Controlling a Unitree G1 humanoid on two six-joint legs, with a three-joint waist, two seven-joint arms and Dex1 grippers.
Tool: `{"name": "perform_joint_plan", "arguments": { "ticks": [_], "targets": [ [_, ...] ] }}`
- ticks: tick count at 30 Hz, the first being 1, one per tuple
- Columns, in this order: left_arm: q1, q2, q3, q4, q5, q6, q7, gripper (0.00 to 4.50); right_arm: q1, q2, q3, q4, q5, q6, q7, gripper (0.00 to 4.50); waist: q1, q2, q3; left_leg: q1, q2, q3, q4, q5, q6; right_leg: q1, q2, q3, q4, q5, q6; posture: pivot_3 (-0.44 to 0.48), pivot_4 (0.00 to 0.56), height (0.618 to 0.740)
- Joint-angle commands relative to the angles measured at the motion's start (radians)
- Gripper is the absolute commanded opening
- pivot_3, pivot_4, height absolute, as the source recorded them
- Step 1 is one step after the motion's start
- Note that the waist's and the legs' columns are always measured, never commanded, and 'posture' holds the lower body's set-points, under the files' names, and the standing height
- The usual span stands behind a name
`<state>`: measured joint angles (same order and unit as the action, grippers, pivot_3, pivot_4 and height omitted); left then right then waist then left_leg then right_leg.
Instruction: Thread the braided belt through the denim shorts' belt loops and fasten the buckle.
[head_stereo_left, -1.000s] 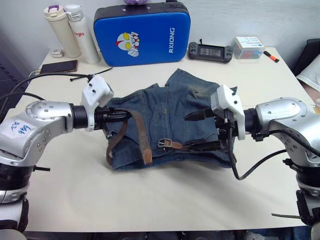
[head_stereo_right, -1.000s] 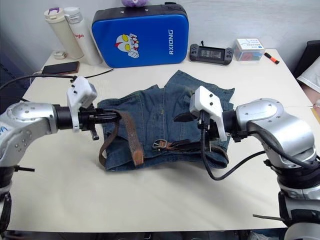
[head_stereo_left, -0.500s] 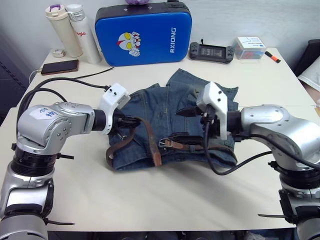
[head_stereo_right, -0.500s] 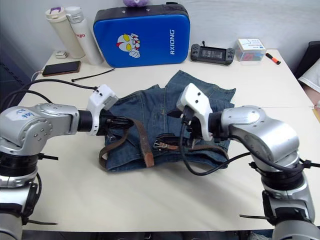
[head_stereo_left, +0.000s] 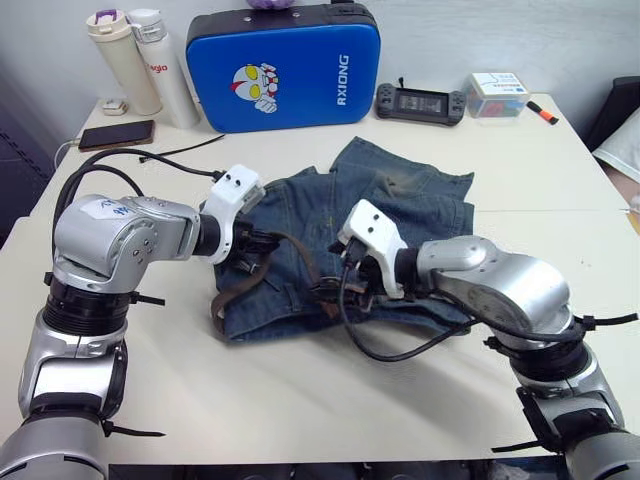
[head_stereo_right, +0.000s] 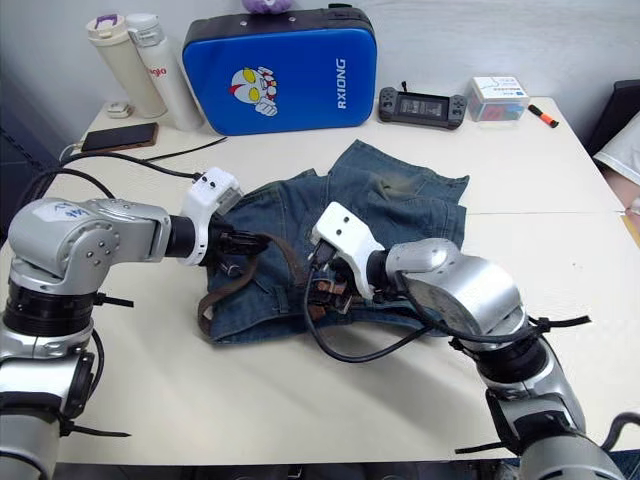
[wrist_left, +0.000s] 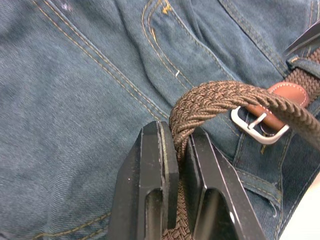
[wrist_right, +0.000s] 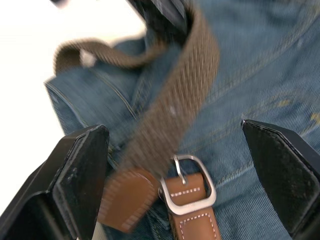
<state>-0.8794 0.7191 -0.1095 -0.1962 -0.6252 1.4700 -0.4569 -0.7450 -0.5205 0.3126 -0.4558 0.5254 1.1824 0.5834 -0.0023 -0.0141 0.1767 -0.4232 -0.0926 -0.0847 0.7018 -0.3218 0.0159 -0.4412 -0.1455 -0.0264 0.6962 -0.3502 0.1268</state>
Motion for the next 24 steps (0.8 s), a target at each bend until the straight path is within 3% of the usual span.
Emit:
{"name": "perform_joint_plan", "arguments": {
  "ticks": [1,6,9,16,17,20,21,24],
  "targets": [
    [-0.016,-0.002,0.032,-0.02,0.009,0.014,-0.004,0.03,-0.031,0.013,0.003,-0.017,-0.015,0.008,-0.014,4.5,0.0,0.0,0.0,0.0,0.0,0.0,0.0,0.0,0.0,0.0,0.0,0.0,0.0,0.0,0.0,0.0,0.15,0.677],
    [-0.014,-0.022,0.047,-0.03,0.008,0.033,0.002,0.03,-0.041,0.048,0.024,-0.01,-0.029,0.044,-0.044,4.5,-0.002,0.0,0.0,0.0,0.0,0.0,0.0,0.0,0.0,-0.001,0.0,0.0,0.001,0.0,0.0,0.0,0.15,0.677],
    [-0.014,-0.016,0.05,-0.033,0.014,0.037,0.001,0.0,-0.031,0.009,0.059,-0.002,-0.071,0.037,-0.052,3.83,-0.002,0.0,0.0,0.0,0.0,0.0,0.0,0.0,0.0,-0.001,0.0,0.001,0.002,0.0,0.0,0.0,0.15,0.677],
    [0.007,0.052,0.039,-0.047,0.024,-0.004,-0.031,0.0,-0.037,-0.055,0.036,0.005,-0.103,-0.013,-0.02,0.36,-0.004,0.0,0.0,0.0,0.0,0.001,0.0,0.0,0.0,-0.002,0.0,0.002,0.002,0.0,0.0,0.0,0.15,0.677],
    [0.011,0.051,0.049,-0.051,0.016,-0.007,-0.039,0.0,-0.036,-0.071,0.041,0.008,-0.114,-0.027,-0.014,0.02,-0.002,0.0,0.0,0.0,0.0,0.002,-0.001,0.0,0.0,-0.002,0.0,0.002,0.002,0.0,0.0,0.0,0.15,0.677],
    [-0.019,-0.009,0.193,-0.019,-0.026,0.06,-0.04,0.0,-0.036,-0.111,0.065,0.047,-0.164,-0.114,0.013,0.02,-0.001,0.0,0.0,0.0,0.0,0.001,0.0,0.0,0.0,-0.002,0.0,0.002,0.001,0.0,0.0,0.0,0.15,0.677],
    [-0.033,-0.032,0.249,-0.004,-0.039,0.099,-0.039,0.97,-0.04,-0.119,0.072,0.06,-0.18,-0.139,0.021,0.0,0.0,0.0,0.0,0.0,0.0,0.001,0.0,0.0,0.0,-0.002,0.0,0.002,0.001,0.0,0.0,0.0,0.15,0.677],
    [-0.042,-0.017,0.365,0.045,-0.073,0.144,-0.02,2.13,-0.06,-0.131,0.089,0.108,-0.233,-0.222,0.046,0.0,-0.004,-0.001,0.0,-0.001,0.0,0.002,0.001,0.0,0.0,-0.002,0.001,0.002,0.001,0.0,0.0,0.0,0.15,0.677]
  ]
}}
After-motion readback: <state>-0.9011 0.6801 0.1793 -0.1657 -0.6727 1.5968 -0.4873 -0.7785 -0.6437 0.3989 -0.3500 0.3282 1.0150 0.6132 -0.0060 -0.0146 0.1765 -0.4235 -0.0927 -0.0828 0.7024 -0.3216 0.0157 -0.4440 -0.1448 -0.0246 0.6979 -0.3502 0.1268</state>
